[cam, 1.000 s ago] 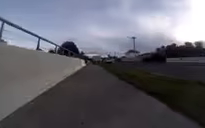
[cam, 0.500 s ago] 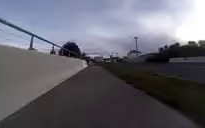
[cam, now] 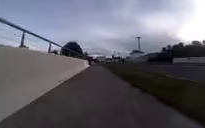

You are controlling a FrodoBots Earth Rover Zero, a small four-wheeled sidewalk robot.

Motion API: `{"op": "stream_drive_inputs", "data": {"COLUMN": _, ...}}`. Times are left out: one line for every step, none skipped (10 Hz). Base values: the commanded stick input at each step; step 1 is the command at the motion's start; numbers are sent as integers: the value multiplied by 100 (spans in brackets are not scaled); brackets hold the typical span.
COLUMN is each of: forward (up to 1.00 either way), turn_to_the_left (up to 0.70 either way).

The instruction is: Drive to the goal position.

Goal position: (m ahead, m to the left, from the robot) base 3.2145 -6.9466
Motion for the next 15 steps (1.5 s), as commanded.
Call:
{"op": "stream_drive_inputs", "data": {"forward": 85, "turn_to_the_left": 0}}
{"op": "stream_drive_inputs", "data": {"forward": 85, "turn_to_the_left": 0}}
{"op": "stream_drive_inputs", "data": {"forward": 85, "turn_to_the_left": 0}}
{"op": "stream_drive_inputs", "data": {"forward": 85, "turn_to_the_left": 0}}
{"op": "stream_drive_inputs", "data": {"forward": 85, "turn_to_the_left": 0}}
{"op": "stream_drive_inputs", "data": {"forward": 85, "turn_to_the_left": 0}}
{"op": "stream_drive_inputs", "data": {"forward": 85, "turn_to_the_left": 0}}
{"op": "stream_drive_inputs", "data": {"forward": 85, "turn_to_the_left": 0}}
{"op": "stream_drive_inputs", "data": {"forward": 85, "turn_to_the_left": 0}}
{"op": "stream_drive_inputs", "data": {"forward": 85, "turn_to_the_left": 0}}
{"op": "stream_drive_inputs", "data": {"forward": 85, "turn_to_the_left": 0}}
{"op": "stream_drive_inputs", "data": {"forward": 85, "turn_to_the_left": 0}}
{"op": "stream_drive_inputs", "data": {"forward": 85, "turn_to_the_left": 0}}
{"op": "stream_drive_inputs", "data": {"forward": 85, "turn_to_the_left": 0}}
{"op": "stream_drive_inputs", "data": {"forward": 85, "turn_to_the_left": 0}}
